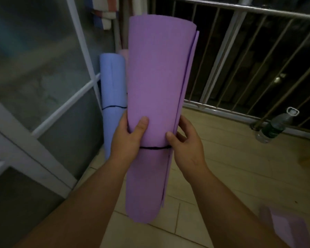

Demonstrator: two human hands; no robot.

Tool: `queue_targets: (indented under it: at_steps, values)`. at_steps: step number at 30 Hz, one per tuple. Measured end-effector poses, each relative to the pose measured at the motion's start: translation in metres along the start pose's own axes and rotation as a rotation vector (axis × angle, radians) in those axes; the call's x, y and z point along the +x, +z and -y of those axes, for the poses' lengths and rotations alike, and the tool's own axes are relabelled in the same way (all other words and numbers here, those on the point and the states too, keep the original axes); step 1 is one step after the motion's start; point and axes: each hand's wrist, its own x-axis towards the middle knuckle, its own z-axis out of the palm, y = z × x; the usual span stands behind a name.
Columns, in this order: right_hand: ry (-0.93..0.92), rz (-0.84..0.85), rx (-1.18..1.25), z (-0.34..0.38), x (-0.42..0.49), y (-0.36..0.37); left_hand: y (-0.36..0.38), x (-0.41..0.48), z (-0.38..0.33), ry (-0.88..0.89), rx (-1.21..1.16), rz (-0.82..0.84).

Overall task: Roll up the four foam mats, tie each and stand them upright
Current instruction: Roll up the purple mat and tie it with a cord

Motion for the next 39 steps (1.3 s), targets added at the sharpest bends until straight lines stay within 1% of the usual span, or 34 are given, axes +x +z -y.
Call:
queue_targets:
  at_steps: [5, 8, 10, 13, 18, 22, 26, 31, 35, 39]
  values:
    - [0.053, 0.083, -0.005, 0.075, 0.024, 0.061, -0.064, 0.044, -0.057, -0.063, -0.039, -0.031]
    - [0.089, 0.110, -0.021, 0.094, 0.036, 0.101, -0.099, 0.068, -0.067, -0.099, -0.066, -0.039]
    - [0.109, 0.118, -0.025, 0.093, 0.043, 0.123, -0.117, 0.084, -0.062, -0.126, -0.078, -0.041]
    - [0.135, 0.138, -0.021, 0.077, 0.057, 0.149, -0.132, 0.104, -0.043, -0.160, -0.110, -0.061]
    - [0.205, 0.217, -0.005, 0.022, 0.074, 0.183, -0.138, 0.120, 0.019, -0.232, -0.128, -0.191]
    - [0.207, 0.306, -0.039, -0.040, 0.089, 0.207, -0.142, 0.129, 0.074, -0.277, -0.090, -0.192]
    - [0.243, 0.368, -0.046, -0.086, 0.119, 0.229, -0.145, 0.150, 0.115, -0.291, -0.076, -0.232]
    - [0.225, 0.447, -0.108, -0.121, 0.161, 0.252, -0.146, 0.186, 0.158, -0.313, -0.056, -0.281]
    - [0.241, 0.500, -0.158, -0.146, 0.190, 0.262, -0.135, 0.204, 0.185, -0.355, -0.034, -0.274]
    - [0.231, 0.500, -0.203, -0.166, 0.211, 0.266, -0.127, 0.225, 0.204, -0.365, 0.036, -0.272]
